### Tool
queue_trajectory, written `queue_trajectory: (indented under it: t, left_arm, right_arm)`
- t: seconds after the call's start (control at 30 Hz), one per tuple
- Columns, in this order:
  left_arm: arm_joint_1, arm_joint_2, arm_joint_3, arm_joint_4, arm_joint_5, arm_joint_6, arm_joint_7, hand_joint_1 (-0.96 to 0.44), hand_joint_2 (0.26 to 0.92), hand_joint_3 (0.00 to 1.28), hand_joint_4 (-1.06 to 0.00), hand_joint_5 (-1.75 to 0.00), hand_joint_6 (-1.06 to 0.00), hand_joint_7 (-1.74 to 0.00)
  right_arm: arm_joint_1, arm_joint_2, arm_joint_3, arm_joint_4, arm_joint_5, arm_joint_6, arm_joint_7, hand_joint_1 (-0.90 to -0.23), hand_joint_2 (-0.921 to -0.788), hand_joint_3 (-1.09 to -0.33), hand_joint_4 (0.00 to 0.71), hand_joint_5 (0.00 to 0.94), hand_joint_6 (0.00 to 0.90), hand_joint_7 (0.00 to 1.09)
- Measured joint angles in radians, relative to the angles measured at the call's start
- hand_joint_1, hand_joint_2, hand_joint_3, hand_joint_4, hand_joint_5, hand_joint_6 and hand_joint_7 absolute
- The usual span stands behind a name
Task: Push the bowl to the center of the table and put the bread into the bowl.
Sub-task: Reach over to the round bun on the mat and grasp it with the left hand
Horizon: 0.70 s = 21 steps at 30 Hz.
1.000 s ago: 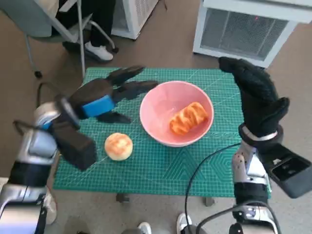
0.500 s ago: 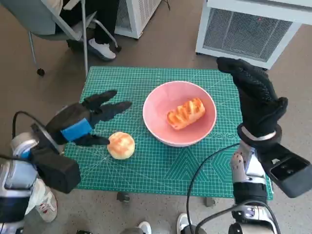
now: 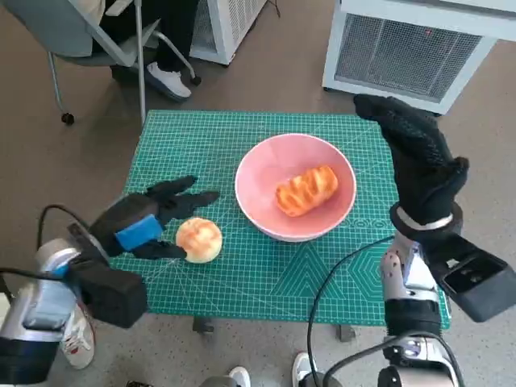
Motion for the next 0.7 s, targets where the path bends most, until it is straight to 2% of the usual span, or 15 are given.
queue_trajectory:
  t: [0.13, 0.17, 0.27, 0.33, 0.4, 0.43, 0.47, 0.5, 0.53, 0.57, 0.63, 0.67, 0.7]
  left_arm:
    - [0.0, -0.009, -0.01, 0.013, 0.013, 0.002, 0.0, -0.27, 0.815, 0.0, -0.27, -0.01, -0.39, -0.02]
    - [0.0, -0.009, -0.011, 0.014, 0.014, 0.002, 0.0, -0.29, 0.789, 0.0, -0.34, -0.02, -0.43, -0.03]
    - [-0.038, -0.025, -0.044, 0.08, 0.037, 0.003, 0.01, -0.28, 0.805, 0.02, -0.35, -0.01, -0.44, -0.02]
    - [-0.069, -0.045, -0.075, 0.148, 0.063, 0.017, 0.012, -0.27, 0.816, 0.02, -0.39, -0.03, -0.47, -0.04]
    - [-0.085, -0.061, -0.105, 0.209, 0.082, 0.031, 0.012, -0.24, 0.832, 0.02, -0.48, -0.05, -0.55, -0.08]
    - [-0.087, -0.069, -0.118, 0.232, 0.092, 0.037, 0.012, -0.21, 0.845, 0.02, -0.58, -0.08, -0.63, -0.12]
    - [-0.088, -0.076, -0.128, 0.252, 0.099, 0.04, 0.011, -0.19, 0.856, 0.01, -0.65, -0.09, -0.66, -0.18]
    - [-0.089, -0.084, -0.138, 0.273, 0.104, 0.043, 0.011, -0.23, 0.869, 0.03, -0.71, -0.12, -0.66, -0.39]
    - [-0.09, -0.088, -0.141, 0.285, 0.105, 0.043, 0.016, -0.28, 0.888, 0.07, -0.73, -0.26, -0.64, -0.72]
    - [-0.097, -0.091, -0.143, 0.293, 0.105, 0.042, 0.02, -0.18, 0.9, 0.07, -0.72, -0.6, -0.63, -0.86]
    - [-0.119, -0.09, -0.147, 0.306, 0.106, 0.042, 0.021, -0.09, 0.91, 0.07, -0.72, -0.89, -0.62, -1.0]
    - [-0.129, -0.089, -0.15, 0.312, 0.109, 0.043, 0.021, -0.06, 0.914, 0.06, -0.72, -0.99, -0.62, -1.05]
    - [-0.137, -0.087, -0.152, 0.317, 0.11, 0.044, 0.022, -0.05, 0.915, 0.06, -0.73, -1.01, -0.62, -1.08]
  right_arm:
    - [-0.001, 0.0, 0.002, 0.002, 0.0, 0.0, 0.001, -0.61, -0.921, -0.826, -0.001, 0.474, -0.001, 0.68]
    - [-0.001, 0.0, 0.002, 0.002, 0.0, 0.0, 0.001, -0.603, -0.921, -0.827, -0.001, 0.474, -0.001, 0.68]
    - [-0.002, -0.006, 0.002, 0.002, 0.006, 0.003, 0.009, -0.591, -0.921, -0.829, -0.001, 0.473, -0.001, 0.68]
    - [-0.005, -0.006, 0.002, 0.002, 0.009, 0.006, 0.016, -0.585, -0.921, -0.83, -0.001, 0.471, -0.001, 0.68]
    - [-0.008, -0.003, 0.004, 0.002, 0.01, 0.011, 0.023, -0.58, -0.921, -0.831, -0.001, 0.47, -0.001, 0.68]
    - [-0.009, -0.002, 0.004, 0.002, 0.011, 0.012, 0.026, -0.577, -0.921, -0.832, -0.001, 0.469, -0.001, 0.68]
    - [-0.009, -0.002, 0.004, 0.002, 0.013, 0.012, 0.028, -0.575, -0.921, -0.833, -0.001, 0.468, -0.001, 0.68]
    - [-0.009, -0.003, 0.003, 0.001, 0.017, 0.013, 0.03, -0.574, -0.921, -0.834, -0.001, 0.467, -0.001, 0.68]
    - [-0.009, -0.004, 0.002, 0.001, 0.02, 0.013, 0.031, -0.573, -0.921, -0.834, -0.001, 0.467, -0.001, 0.68]
    - [-0.009, -0.005, 0.001, 0.001, 0.022, 0.014, 0.032, -0.573, -0.921, -0.835, -0.001, 0.466, -0.001, 0.68]
    - [-0.009, -0.005, 0.0, -0.002, 0.031, 0.017, 0.033, -0.572, -0.921, -0.835, -0.001, 0.465, -0.001, 0.68]
    - [-0.009, -0.005, 0.0, -0.004, 0.034, 0.018, 0.033, -0.572, -0.921, -0.836, -0.001, 0.465, -0.001, 0.68]
    - [-0.009, -0.004, 0.001, -0.005, 0.035, 0.02, 0.034, -0.572, -0.921, -0.836, -0.001, 0.464, -0.001, 0.68]
